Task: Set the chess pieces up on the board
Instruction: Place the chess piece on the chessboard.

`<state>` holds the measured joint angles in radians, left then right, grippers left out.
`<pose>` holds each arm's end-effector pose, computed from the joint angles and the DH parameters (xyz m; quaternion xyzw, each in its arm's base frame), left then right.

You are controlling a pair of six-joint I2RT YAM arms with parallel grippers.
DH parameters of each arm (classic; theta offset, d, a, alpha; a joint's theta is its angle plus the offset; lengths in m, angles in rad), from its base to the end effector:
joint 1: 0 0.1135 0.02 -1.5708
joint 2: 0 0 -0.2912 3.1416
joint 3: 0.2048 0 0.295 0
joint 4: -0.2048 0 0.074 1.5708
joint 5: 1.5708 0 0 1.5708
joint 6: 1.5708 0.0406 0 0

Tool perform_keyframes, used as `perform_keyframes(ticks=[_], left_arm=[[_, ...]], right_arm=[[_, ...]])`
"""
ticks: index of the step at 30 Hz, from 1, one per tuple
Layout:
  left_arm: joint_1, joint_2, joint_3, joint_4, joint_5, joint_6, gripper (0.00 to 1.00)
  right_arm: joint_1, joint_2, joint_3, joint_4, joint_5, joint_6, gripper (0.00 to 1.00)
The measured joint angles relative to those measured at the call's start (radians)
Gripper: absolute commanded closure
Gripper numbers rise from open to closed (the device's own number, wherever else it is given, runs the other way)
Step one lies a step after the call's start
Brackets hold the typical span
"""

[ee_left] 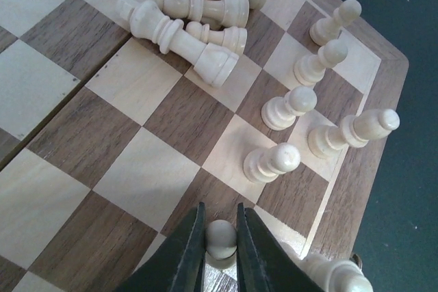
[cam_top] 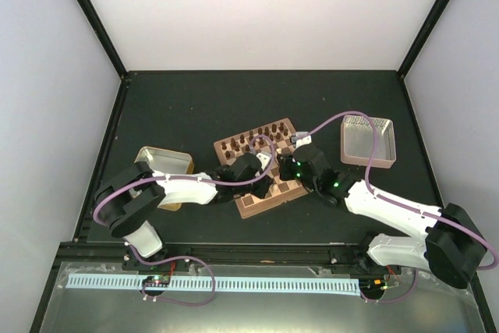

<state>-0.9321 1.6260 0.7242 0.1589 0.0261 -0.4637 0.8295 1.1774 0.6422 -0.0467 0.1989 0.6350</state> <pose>0.2058 -0.2790 0.1374 0.2176 0.8892 -0.2676 0.3005 0.1967 0.2029 0.2242 -0.0381 0.8763 0.2507 0.4096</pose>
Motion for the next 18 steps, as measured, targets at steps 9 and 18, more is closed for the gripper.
perform_keyframes(ticks=[9, 18], left_arm=[[0.0, 0.008, 0.007, 0.008, 0.0, 0.001, 0.8], [0.0, 0.003, 0.007, 0.005, -0.001, 0.0, 0.68]], right_arm=[[0.0, -0.001, 0.0, -0.004, 0.0, 0.0, 0.95], [0.0, -0.022, -0.002, -0.006, 0.0, 0.003, 0.95]])
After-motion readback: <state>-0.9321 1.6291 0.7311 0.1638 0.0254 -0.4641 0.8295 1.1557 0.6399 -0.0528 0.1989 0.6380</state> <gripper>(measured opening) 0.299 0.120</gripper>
